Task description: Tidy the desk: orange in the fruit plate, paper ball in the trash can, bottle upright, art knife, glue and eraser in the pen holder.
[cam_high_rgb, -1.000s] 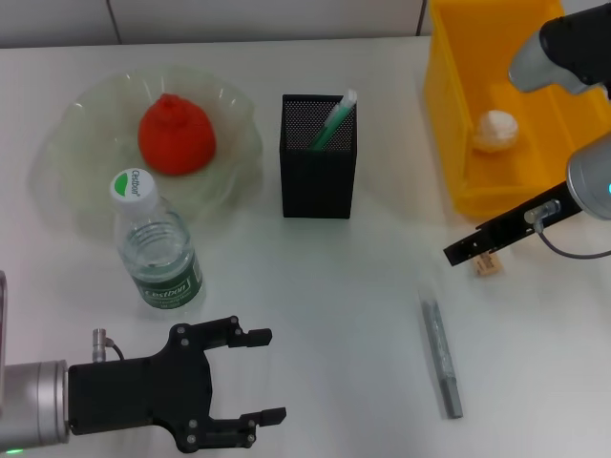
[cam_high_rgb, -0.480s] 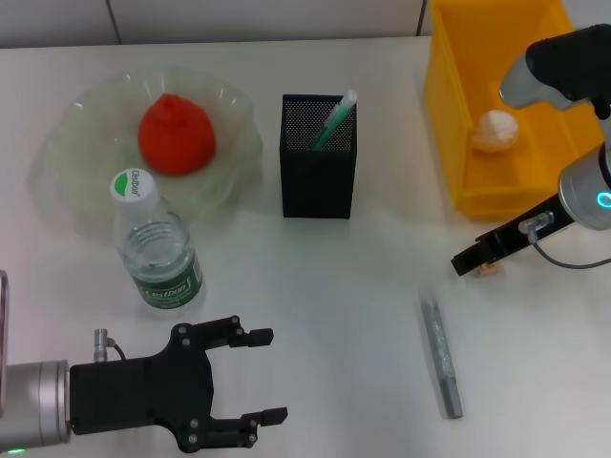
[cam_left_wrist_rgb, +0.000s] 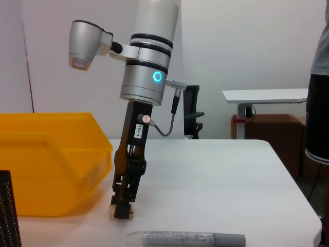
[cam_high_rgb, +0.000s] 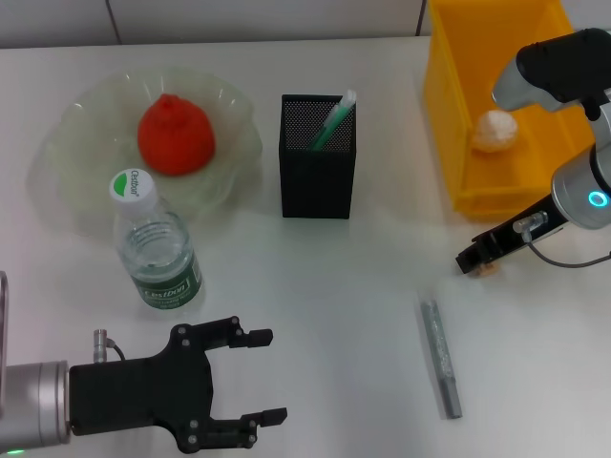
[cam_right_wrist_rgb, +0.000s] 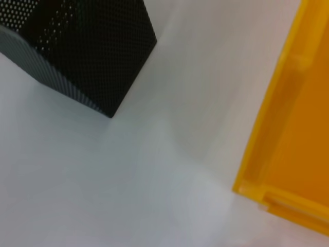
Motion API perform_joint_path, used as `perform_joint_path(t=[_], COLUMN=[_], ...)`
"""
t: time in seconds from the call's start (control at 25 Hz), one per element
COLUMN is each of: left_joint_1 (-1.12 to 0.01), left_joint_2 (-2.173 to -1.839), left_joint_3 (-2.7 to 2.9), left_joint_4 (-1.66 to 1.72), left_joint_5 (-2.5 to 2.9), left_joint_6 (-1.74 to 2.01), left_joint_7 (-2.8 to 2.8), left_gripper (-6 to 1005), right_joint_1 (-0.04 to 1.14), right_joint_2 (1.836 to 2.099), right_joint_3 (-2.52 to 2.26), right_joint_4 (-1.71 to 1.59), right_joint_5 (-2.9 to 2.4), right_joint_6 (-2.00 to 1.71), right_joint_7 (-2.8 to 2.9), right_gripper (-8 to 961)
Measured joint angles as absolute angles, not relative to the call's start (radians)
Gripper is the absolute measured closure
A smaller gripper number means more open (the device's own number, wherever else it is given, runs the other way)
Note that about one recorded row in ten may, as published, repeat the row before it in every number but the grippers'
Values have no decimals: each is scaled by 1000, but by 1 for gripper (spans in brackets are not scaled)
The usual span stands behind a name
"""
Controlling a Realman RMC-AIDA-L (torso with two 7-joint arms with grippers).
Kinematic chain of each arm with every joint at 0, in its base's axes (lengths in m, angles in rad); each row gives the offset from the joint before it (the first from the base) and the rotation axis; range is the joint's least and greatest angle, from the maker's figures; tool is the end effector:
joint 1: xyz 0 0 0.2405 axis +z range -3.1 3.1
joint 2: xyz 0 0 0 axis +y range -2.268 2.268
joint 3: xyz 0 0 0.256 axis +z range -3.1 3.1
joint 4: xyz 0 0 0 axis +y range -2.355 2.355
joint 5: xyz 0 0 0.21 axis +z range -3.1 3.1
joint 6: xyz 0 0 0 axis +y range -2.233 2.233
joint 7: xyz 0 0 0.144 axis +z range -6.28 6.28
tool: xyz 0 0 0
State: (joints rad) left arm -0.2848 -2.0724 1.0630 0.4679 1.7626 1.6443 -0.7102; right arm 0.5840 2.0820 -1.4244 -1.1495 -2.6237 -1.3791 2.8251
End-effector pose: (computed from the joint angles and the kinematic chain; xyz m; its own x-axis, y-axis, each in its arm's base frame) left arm -0.2981 0.2183 -0.0542 0.8575 0.0024 0.5145 0.0859 -0.9866 -0.1384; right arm 0.2237 0.3575 -0.0263 0.4923 -0.8668 0.0791 -0.7309 -0.4610 -0.5033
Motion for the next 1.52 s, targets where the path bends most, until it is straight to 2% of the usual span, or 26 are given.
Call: perform_joint_path(t=[0.08, 0.52, 0.76, 0.92, 1.04, 1.36, 1.52], left_joint_1=[-285, -282, -286, -286, -286, -284, -284], left_joint_2=[-2072, -2070, -2070, -2071, -2071, -2072, -2072], left_joint_3=[1063, 1063, 1063, 1063, 1063, 1063, 1063], left_joint_4=[468, 468, 468, 468, 468, 466, 466], left_joint_5=[1763, 1763, 1764, 1764, 1764, 1764, 1764], left_joint_6=[1644, 1646, 1646, 1646, 1646, 1645, 1645], left_joint_7=[-710, -710, -710, -710, -710, -710, -710], left_gripper=[227, 227, 227, 227, 227, 227, 227], right_joint_1=[586, 558, 530, 544, 598, 840, 883], right_joint_2=[2082, 2084, 2084, 2084, 2082, 2081, 2079], right_joint_3=[-1425, -1417, -1334, -1304, -1279, -1247, -1246], right_joint_4=[-1145, -1341, -1673, -1708, -1617, -1147, -1057], right_joint_5=[-2624, -2603, -2478, -2428, -2359, -2335, -2335], right_joint_6=[-1378, -1476, -1532, -1454, -1391, -1266, -1238], right_joint_7=[2825, 2822, 2809, 2794, 2759, 2643, 2621], right_gripper=[382, 690, 685, 682, 679, 673, 669])
